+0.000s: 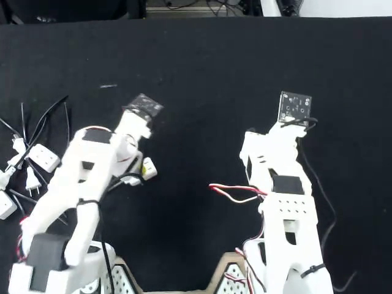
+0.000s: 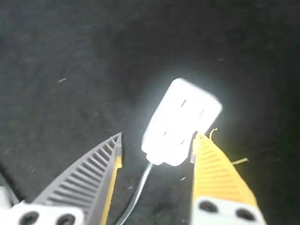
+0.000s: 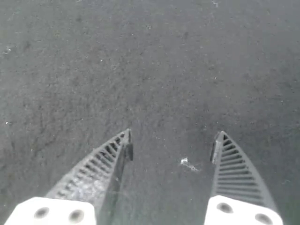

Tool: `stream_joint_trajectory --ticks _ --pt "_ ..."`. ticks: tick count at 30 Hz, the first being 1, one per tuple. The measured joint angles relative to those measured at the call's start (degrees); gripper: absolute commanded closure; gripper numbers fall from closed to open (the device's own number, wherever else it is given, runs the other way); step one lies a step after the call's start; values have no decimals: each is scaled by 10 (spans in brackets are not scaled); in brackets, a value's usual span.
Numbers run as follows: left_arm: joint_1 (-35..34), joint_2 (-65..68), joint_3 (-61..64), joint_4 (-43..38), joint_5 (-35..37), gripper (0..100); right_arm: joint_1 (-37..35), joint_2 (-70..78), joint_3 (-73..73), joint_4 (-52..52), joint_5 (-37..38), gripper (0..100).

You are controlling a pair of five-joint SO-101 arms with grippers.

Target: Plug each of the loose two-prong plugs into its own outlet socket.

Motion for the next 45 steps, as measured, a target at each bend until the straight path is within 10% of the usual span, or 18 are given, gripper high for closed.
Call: stream_joint_trajectory --ticks 8,15,22,32,45 --pt "-48 -149 30 59 -1 759 -37 0 0 0 0 737" --pt "-233 -224 -10 130 -47 758 -76 0 3 0 19 737" --pt "-373 -80 -110 190 -52 761 -117 -4 7 0 49 737" --pt "-403 163 -276 212 -59 761 -120 -4 7 0 49 737" --pt "-506 299 -454 212 -242 762 -120 -4 7 0 49 737"
